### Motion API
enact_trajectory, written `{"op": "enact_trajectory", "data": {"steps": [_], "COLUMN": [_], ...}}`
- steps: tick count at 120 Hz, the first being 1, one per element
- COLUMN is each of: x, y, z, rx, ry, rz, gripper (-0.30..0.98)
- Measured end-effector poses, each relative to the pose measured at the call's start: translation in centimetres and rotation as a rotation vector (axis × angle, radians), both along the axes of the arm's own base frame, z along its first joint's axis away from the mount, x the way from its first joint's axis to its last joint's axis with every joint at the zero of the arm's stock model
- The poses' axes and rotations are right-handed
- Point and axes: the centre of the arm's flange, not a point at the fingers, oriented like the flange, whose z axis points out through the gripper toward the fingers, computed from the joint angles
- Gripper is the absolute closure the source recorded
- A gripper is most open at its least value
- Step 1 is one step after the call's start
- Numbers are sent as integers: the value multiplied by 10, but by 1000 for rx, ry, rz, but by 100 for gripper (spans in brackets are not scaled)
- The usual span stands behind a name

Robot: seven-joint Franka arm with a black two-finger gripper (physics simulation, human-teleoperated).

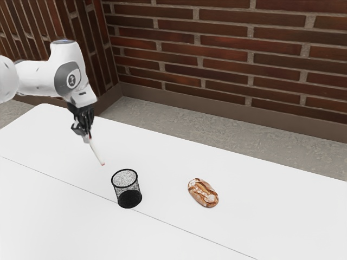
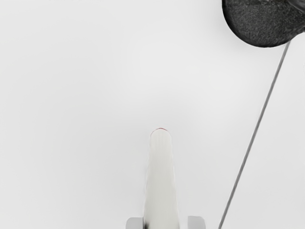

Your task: Take the marker out of the pen holder and place it to the left of the pen holder.

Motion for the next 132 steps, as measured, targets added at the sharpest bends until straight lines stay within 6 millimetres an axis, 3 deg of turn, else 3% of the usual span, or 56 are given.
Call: {"op": "enact_trajectory", "data": {"steps": [13, 24, 35, 48, 59, 65, 97, 113, 132], "x": [-12, -22, -26, -29, -32, -36, -13, -11, -13], "y": [29, 46, 45, 41, 45, 57, 97, 98, 97], "z": [-12, -42, -66, -79, -81, -84, -105, -118, -122], "rx": [-192, -359, -520, -645, -699, -727, -752, -757, -762], "ry": [29, 72, 92, 92, 80, 68, 31, 39, 45], "rz": [83, 144, 170, 163, 145, 147, 34, -5, -42], "gripper": [77, 77, 77, 77, 77, 77, 77, 77, 44]}}
